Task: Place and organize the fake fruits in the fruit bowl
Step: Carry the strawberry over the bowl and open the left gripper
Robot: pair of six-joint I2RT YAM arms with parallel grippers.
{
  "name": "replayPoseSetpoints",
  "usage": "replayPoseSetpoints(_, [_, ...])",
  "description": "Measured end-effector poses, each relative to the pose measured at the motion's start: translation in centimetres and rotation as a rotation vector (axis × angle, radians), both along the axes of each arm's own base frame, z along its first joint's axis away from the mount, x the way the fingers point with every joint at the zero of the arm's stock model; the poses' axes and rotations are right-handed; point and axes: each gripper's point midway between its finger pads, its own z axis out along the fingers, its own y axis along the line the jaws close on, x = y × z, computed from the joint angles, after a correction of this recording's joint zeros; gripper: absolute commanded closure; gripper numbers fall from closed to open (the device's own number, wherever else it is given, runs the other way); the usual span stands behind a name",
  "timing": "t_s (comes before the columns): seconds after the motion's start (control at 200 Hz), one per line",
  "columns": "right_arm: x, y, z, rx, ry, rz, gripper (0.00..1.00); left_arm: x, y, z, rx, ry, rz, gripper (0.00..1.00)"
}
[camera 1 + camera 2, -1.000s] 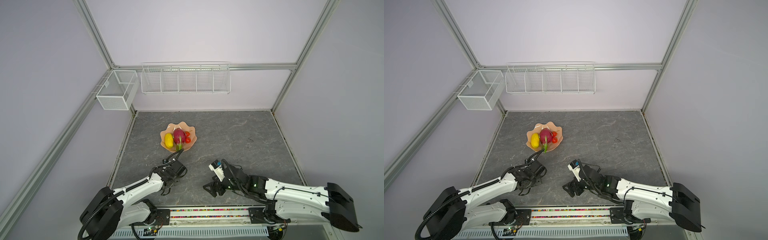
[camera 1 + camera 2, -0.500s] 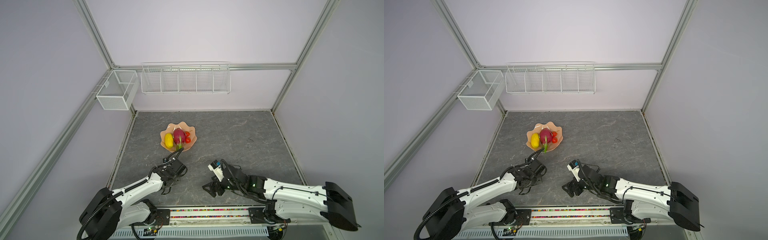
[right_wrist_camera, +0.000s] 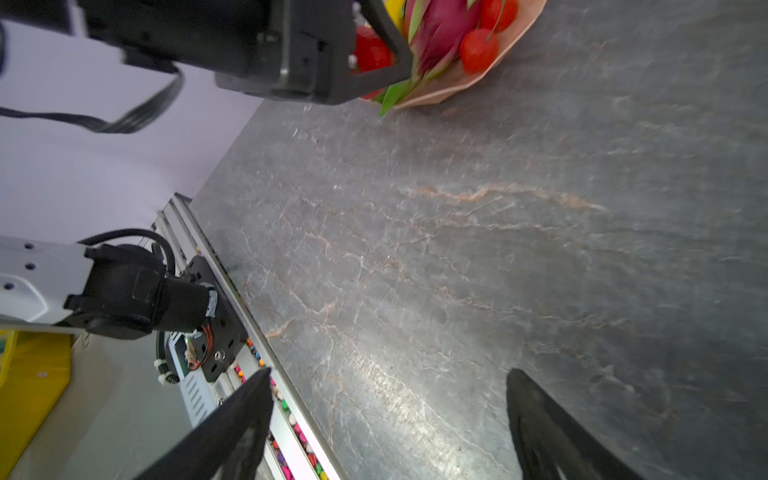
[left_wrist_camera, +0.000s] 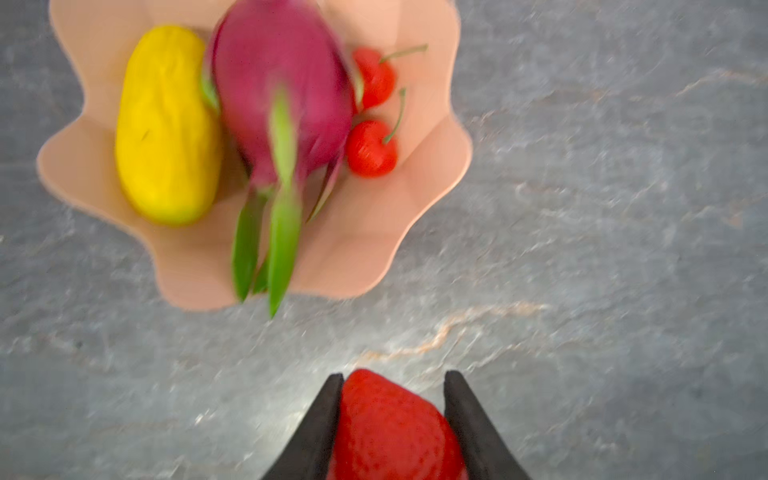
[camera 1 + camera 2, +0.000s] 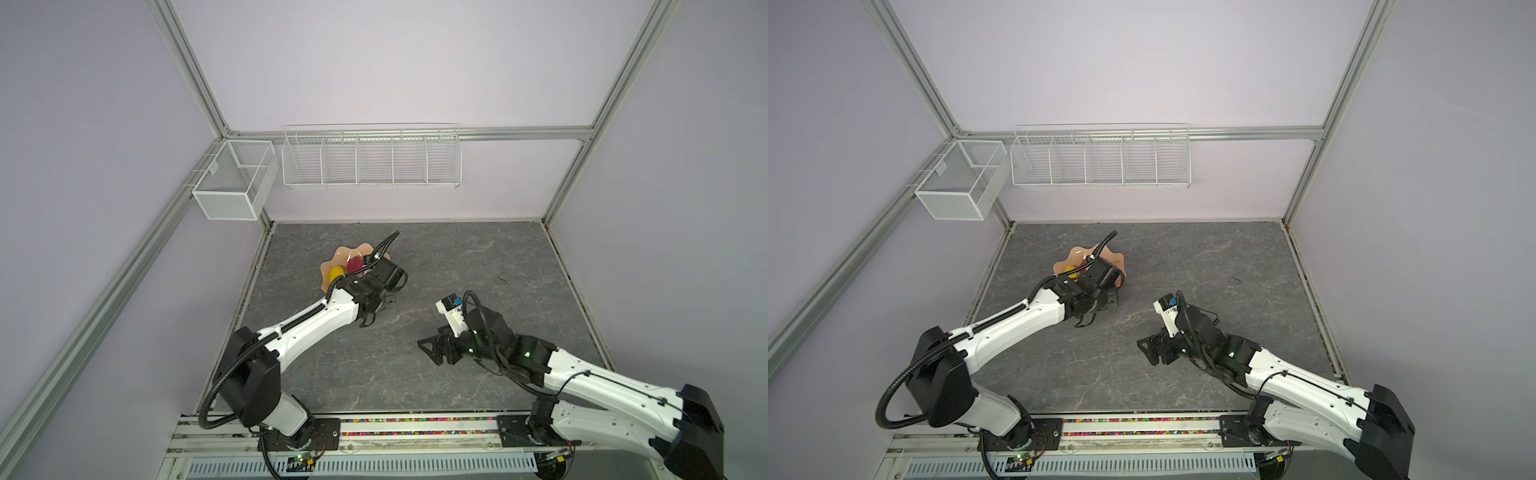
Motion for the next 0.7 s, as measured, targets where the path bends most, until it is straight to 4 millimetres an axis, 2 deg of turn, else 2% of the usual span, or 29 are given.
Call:
replayPoseSetpoints(0.1, [0.1, -0.9, 0.8, 0.008, -0.014, -0.009, 0.11, 3.2, -1.4, -0.9, 0.053, 0.009, -0.004, 0.62])
replayPoseSetpoints(0.19, [-0.2, -1.7, 1.1, 0.007, -0.018, -0.012, 0.11, 4.8, -0.9, -2.8, 0.104, 0.042, 0.006, 0.62])
replayPoseSetpoints(0.345, [-0.8, -2.6, 0.7, 0.009, -0.020, -0.014, 0.11, 5.2, 1.3, -5.7, 0.181, 0.118, 0.024, 0.62])
replayPoseSetpoints(0.49, [-1.1, -3.0, -0.1, -0.012, -0.004, -0.015, 0.11, 5.5, 2.1, -6.3, 0.203, 0.135, 0.023, 0.61])
replayPoseSetpoints(0.7, [-1.1, -3.1, -0.1, -0.013, -0.003, -0.017, 0.11, 5.9, 1.8, -7.1, 0.221, 0.146, 0.008, 0.53])
